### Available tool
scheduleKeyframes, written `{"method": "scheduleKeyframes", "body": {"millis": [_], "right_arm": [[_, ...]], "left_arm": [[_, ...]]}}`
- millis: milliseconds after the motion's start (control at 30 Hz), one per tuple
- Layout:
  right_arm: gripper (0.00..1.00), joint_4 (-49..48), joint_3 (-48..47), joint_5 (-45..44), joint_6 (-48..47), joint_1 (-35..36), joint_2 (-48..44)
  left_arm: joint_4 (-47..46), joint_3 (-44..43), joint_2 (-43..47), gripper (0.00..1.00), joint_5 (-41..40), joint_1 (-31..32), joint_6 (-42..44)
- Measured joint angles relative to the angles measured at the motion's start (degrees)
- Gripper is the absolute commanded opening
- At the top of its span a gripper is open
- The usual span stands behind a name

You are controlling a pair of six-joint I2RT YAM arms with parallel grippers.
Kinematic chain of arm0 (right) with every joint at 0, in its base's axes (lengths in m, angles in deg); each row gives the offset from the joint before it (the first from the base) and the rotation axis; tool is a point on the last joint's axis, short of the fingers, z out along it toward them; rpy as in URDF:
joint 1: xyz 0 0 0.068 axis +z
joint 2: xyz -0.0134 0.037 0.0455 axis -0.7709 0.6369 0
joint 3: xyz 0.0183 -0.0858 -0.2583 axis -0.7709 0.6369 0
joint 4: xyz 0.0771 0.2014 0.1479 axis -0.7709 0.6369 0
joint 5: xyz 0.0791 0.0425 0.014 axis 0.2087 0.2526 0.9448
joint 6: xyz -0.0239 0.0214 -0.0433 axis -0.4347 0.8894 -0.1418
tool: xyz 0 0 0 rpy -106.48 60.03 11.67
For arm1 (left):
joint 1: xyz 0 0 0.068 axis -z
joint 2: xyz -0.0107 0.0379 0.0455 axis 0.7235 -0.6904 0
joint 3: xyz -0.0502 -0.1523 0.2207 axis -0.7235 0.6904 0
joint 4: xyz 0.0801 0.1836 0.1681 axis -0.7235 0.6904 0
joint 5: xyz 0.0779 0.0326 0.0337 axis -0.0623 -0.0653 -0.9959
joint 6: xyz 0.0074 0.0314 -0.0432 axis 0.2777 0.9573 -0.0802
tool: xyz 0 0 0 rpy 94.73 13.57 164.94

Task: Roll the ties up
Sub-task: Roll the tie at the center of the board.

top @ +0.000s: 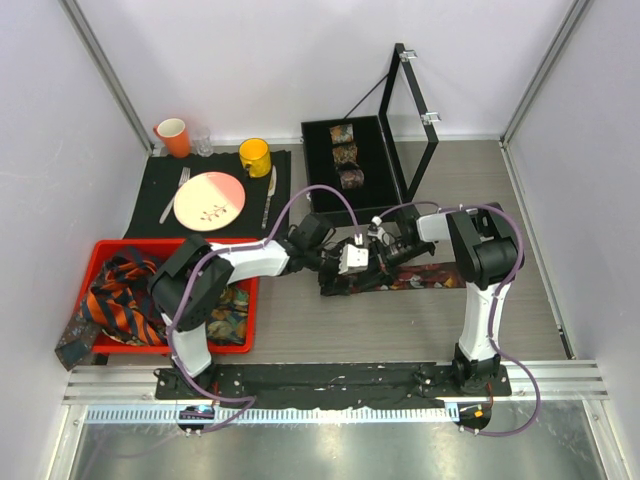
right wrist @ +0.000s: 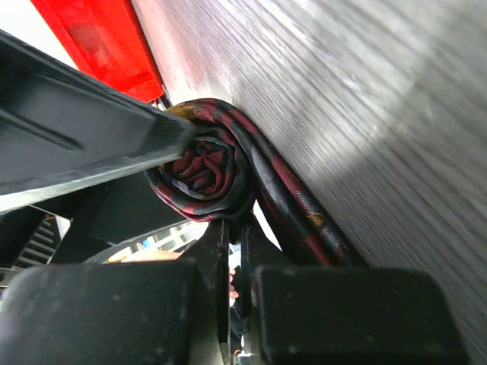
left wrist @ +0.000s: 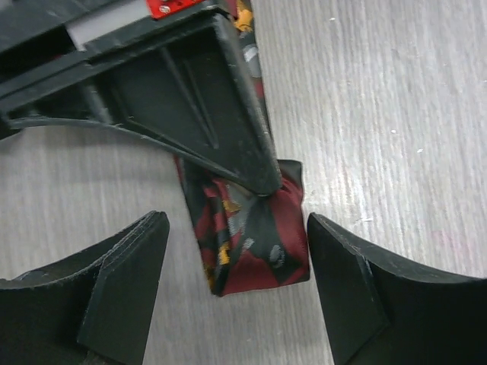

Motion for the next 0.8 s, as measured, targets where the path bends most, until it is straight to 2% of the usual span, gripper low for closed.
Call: {"method": "scheduleKeyframes", "body": {"millis": [67,133,167,200,300,367,400,500,800], "right_arm": [[0.01,0.4,-0.4,-0.3,0.0,0.1,0.0],[0.01,0.9,-0.7,-0.7,-0.1,0.2,0.0],[0.01,1.0,-0.7,-0.7,-0.1,0.2,0.0],[0.01,1.0,-0.7,-0.7,-0.1,0.2,0.0],[0.01,1.0,-0.6,-0.7,-0.1,0.2,0.0],[0.06,1.0,-0.6,-0.7,-0.1,0.2,0.0],[0.14,1.0,-0.6,-0.7,0.0,0.2,0.0],[0.23,1.1,-0.6,-0.8,0.4,0.0,-0.4],[0.24,0.7,1.2,-8.7,-0.4,-6.1,-8.0]], "left_arm": [[0.4,0.0,-0.3,0.78,0.7,0.0,-0.3],[0.4,0.0,-0.7,0.70,1.3,0.0,-0.6],[0.4,0.0,-0.8,0.66,1.4,0.1,-0.9],[0.3,0.0,-1.1,0.56,1.3,0.1,-1.4],[0.3,0.0,-2.2,0.41,1.3,0.3,-2.9],[0.3,0.0,-2.6,0.35,1.2,0.3,-3.3],[0.4,-0.2,-2.6,0.29,1.0,0.4,-3.1],[1.0,-0.6,-2.7,0.24,0.5,0.4,-2.7],[3.5,-1.5,-2.7,0.20,0.4,-0.3,-1.6]]}}
